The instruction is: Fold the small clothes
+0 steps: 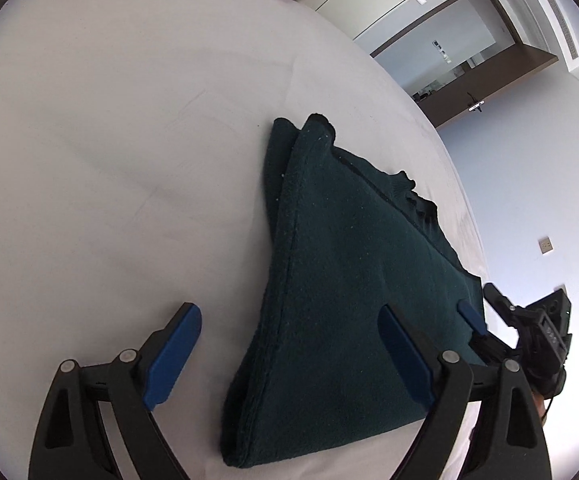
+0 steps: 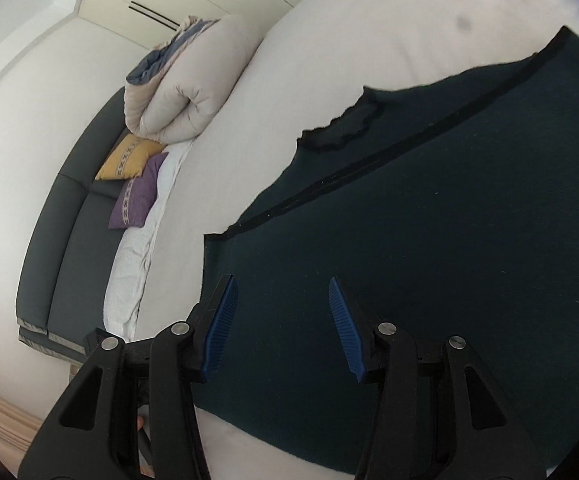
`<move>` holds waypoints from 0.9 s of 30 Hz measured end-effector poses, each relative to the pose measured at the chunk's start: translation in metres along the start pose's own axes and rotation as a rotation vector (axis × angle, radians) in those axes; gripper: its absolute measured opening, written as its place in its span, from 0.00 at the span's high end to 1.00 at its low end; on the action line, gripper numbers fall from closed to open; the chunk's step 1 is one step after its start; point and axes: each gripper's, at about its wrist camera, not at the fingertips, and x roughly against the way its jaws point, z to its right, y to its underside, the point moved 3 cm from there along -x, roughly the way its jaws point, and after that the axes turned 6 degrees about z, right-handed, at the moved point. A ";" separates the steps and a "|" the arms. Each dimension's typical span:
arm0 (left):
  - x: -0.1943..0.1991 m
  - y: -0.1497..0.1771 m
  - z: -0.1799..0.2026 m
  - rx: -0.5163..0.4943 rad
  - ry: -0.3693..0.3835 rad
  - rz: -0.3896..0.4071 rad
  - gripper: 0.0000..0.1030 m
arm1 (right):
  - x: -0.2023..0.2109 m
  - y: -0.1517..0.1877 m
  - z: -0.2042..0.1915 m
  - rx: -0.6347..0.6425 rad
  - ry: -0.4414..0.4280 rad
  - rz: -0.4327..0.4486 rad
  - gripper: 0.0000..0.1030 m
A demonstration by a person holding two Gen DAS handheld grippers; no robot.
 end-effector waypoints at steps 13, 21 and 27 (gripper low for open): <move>-0.007 -0.002 -0.001 0.034 0.056 -0.089 0.01 | 0.036 -0.042 0.072 -0.123 0.123 0.176 0.53; -0.013 0.000 0.003 0.076 0.048 -0.196 0.29 | 0.018 -0.009 0.028 -0.021 0.012 -0.005 0.52; -0.014 0.000 -0.012 0.113 0.099 -0.223 0.78 | -0.010 0.008 -0.002 0.012 -0.028 -0.127 0.49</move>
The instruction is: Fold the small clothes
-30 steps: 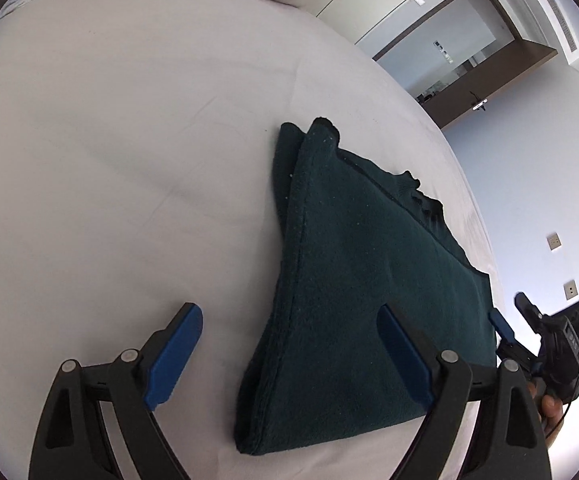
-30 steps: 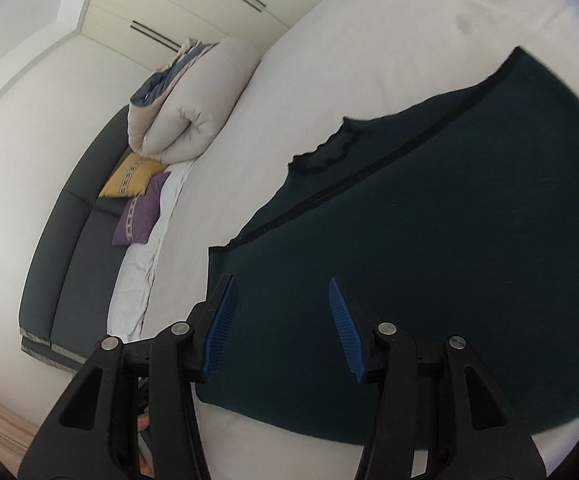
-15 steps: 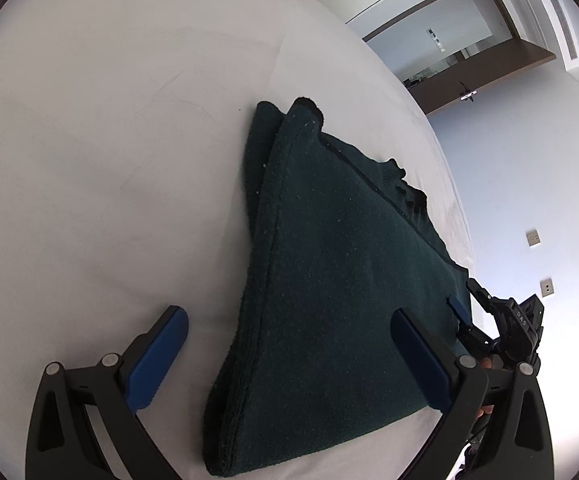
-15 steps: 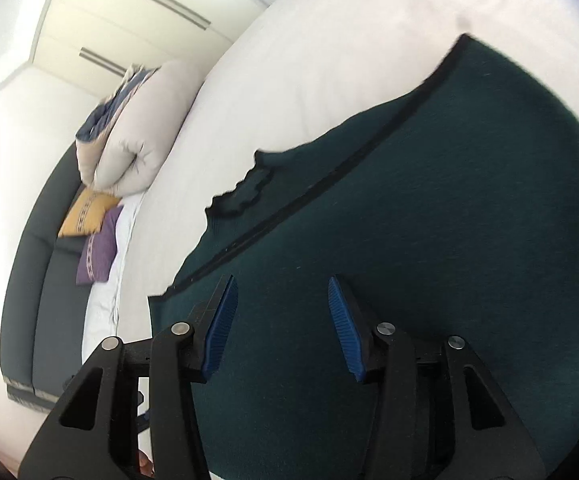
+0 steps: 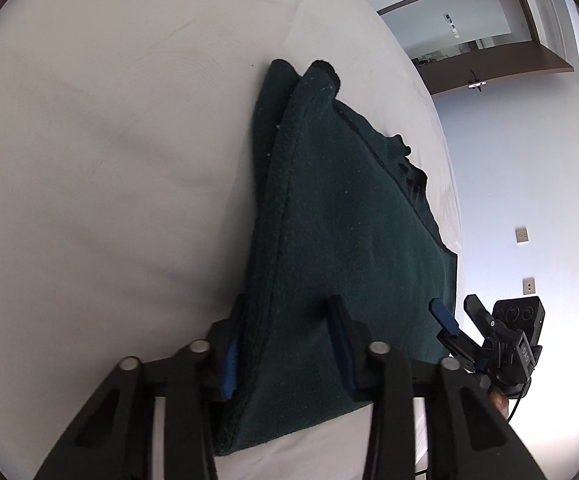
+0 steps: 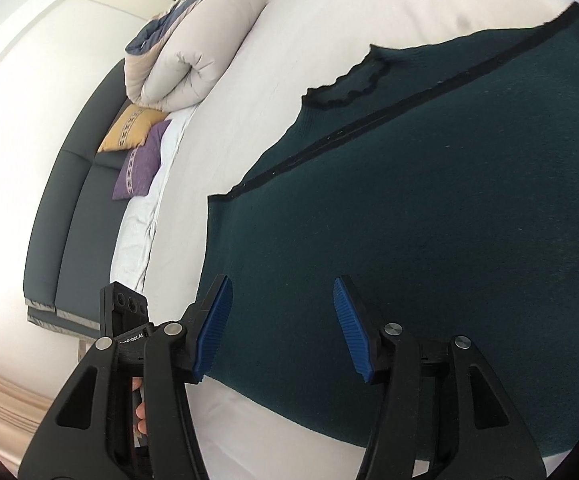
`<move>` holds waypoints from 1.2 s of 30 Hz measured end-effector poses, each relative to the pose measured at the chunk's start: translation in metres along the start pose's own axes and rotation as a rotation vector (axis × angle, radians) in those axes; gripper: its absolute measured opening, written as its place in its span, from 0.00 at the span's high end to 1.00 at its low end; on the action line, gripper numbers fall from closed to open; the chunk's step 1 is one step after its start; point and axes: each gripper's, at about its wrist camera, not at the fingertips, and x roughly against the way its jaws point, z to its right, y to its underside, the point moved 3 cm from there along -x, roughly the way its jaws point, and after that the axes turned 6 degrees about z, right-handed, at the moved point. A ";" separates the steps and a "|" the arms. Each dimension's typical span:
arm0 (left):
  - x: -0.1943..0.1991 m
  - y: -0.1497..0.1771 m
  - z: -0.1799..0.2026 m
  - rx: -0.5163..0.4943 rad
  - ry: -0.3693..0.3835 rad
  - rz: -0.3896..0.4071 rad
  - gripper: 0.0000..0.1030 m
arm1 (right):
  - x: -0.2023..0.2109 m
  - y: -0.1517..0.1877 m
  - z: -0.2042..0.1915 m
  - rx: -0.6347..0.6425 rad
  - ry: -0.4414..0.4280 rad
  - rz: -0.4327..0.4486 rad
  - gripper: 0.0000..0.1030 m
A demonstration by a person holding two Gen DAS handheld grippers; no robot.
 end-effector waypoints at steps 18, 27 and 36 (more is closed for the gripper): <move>0.013 0.011 0.114 -0.213 0.069 0.072 0.90 | -0.005 -0.032 0.016 -0.084 -0.173 -0.041 0.41; -0.091 0.080 0.214 -0.442 0.037 -0.020 0.90 | 0.049 -0.064 0.065 -0.251 -0.328 0.015 0.31; -0.118 0.116 0.216 -0.430 0.146 -0.065 0.33 | 0.055 -0.071 0.101 -0.222 -0.124 -0.026 0.28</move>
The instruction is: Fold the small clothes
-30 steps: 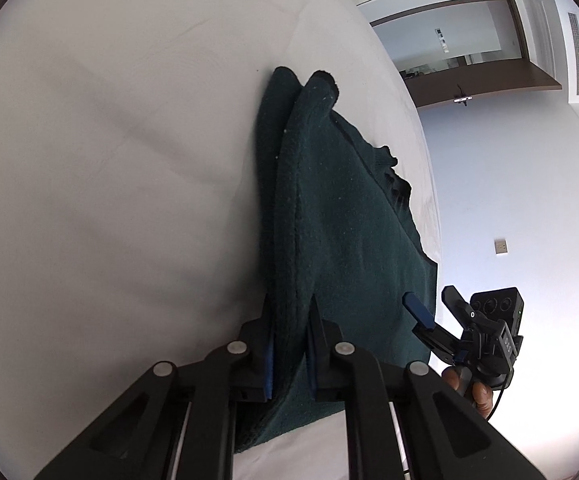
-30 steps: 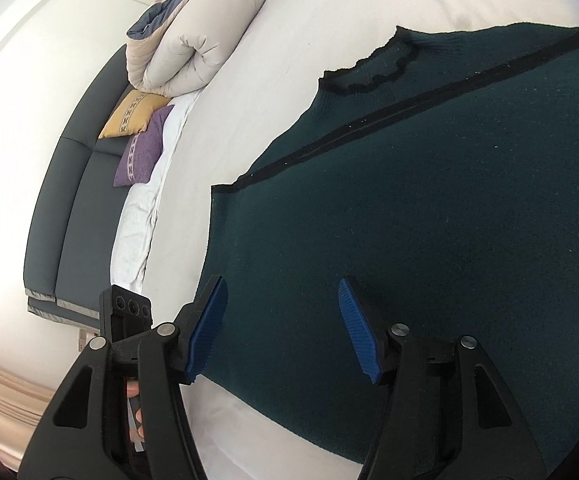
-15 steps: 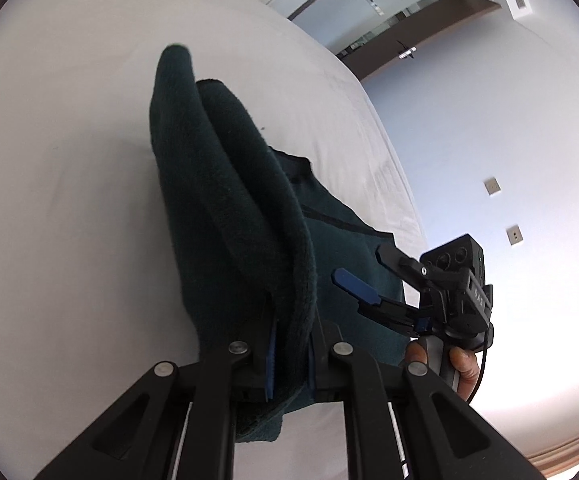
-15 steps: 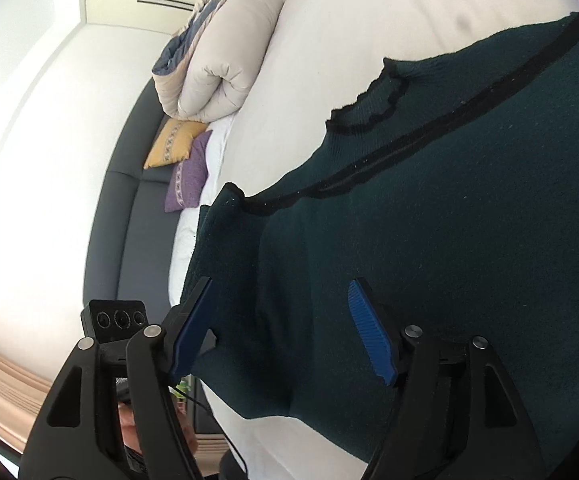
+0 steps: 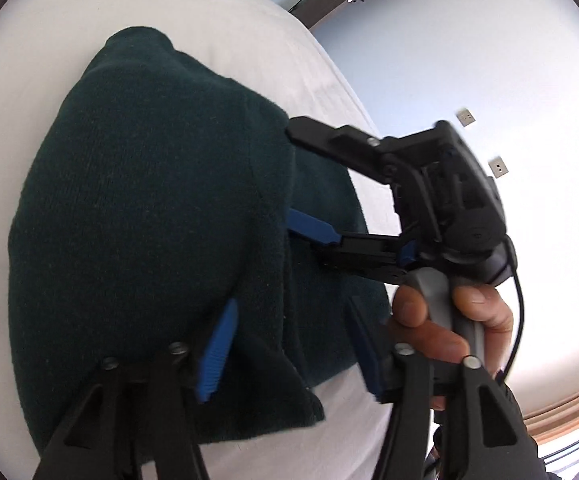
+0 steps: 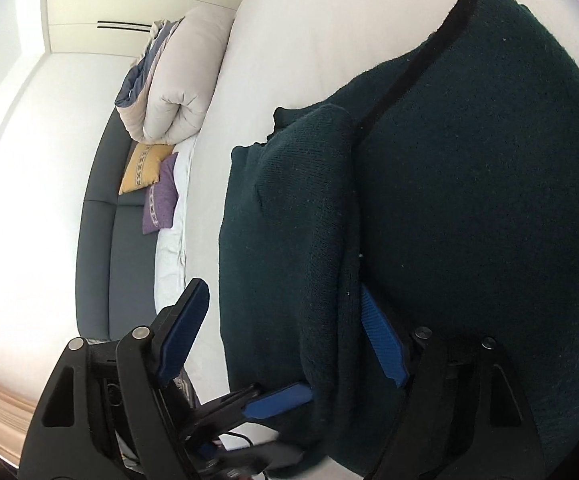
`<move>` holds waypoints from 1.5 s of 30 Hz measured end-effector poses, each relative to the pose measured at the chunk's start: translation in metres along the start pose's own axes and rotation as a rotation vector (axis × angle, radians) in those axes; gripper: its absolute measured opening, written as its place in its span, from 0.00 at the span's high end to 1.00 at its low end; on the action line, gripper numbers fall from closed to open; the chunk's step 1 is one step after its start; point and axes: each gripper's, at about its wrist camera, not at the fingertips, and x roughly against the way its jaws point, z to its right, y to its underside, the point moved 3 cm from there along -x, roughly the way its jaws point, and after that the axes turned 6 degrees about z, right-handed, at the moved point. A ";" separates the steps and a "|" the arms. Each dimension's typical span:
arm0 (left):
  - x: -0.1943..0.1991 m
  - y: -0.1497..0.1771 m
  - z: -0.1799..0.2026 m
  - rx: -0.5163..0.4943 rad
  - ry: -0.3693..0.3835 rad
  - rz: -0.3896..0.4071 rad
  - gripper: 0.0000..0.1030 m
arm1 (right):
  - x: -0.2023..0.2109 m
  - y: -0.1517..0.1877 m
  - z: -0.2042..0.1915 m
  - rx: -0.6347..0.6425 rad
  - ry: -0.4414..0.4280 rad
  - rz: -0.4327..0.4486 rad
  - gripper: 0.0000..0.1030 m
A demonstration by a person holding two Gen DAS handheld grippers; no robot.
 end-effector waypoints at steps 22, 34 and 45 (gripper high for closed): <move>0.072 -0.006 -0.006 -0.083 -0.066 0.166 0.28 | 0.038 -0.017 -0.013 0.238 0.381 -0.013 0.86; 0.063 -0.015 0.016 -0.160 -0.096 0.130 0.28 | 0.084 -0.041 0.031 0.185 0.443 0.024 0.86; 0.044 -0.026 -0.002 -0.169 -0.189 0.111 0.25 | 0.099 -0.022 0.044 0.154 0.434 0.105 0.82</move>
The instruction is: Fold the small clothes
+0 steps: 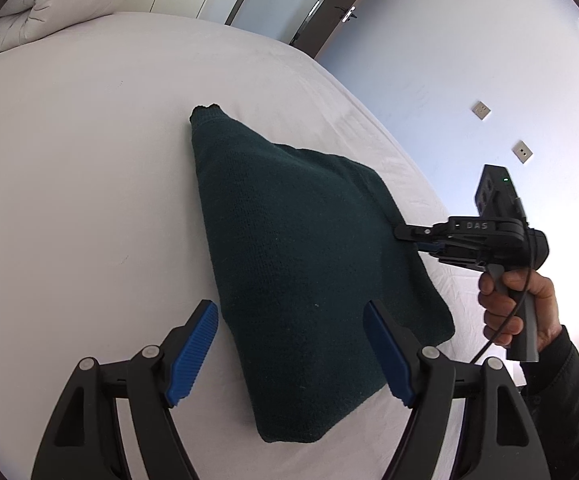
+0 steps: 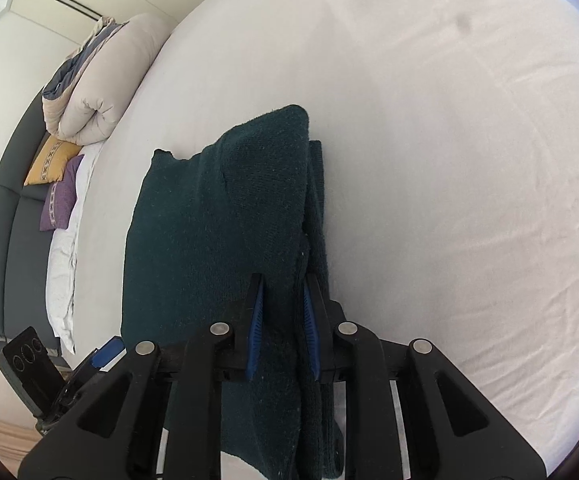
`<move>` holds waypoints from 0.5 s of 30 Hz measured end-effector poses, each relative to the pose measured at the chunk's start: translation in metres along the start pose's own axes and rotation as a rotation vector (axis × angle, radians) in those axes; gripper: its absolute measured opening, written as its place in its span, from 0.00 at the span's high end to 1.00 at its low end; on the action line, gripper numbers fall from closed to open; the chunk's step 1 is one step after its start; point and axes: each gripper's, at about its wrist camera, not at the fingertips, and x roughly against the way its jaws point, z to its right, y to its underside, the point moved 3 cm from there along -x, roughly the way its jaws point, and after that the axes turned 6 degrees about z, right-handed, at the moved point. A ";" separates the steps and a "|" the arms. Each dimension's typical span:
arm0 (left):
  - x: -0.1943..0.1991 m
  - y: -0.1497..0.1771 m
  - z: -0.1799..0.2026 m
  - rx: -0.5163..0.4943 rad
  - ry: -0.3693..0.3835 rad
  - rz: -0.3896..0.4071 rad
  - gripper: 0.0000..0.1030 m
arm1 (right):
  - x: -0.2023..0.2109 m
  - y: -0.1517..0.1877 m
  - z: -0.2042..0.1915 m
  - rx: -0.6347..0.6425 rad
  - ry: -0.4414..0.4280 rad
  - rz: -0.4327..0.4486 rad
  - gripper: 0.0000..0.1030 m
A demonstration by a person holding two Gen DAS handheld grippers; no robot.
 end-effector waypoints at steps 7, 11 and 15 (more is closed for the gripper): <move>-0.023 0.008 0.001 -0.005 -0.022 -0.025 0.25 | 0.034 0.046 -0.016 0.106 0.025 0.005 0.82; -0.040 0.017 0.003 -0.032 -0.055 -0.072 0.25 | 0.029 0.061 0.000 0.098 0.053 -0.006 0.86; -0.039 0.019 -0.003 -0.022 -0.065 -0.066 0.25 | 0.035 0.064 0.025 0.002 -0.012 0.016 0.82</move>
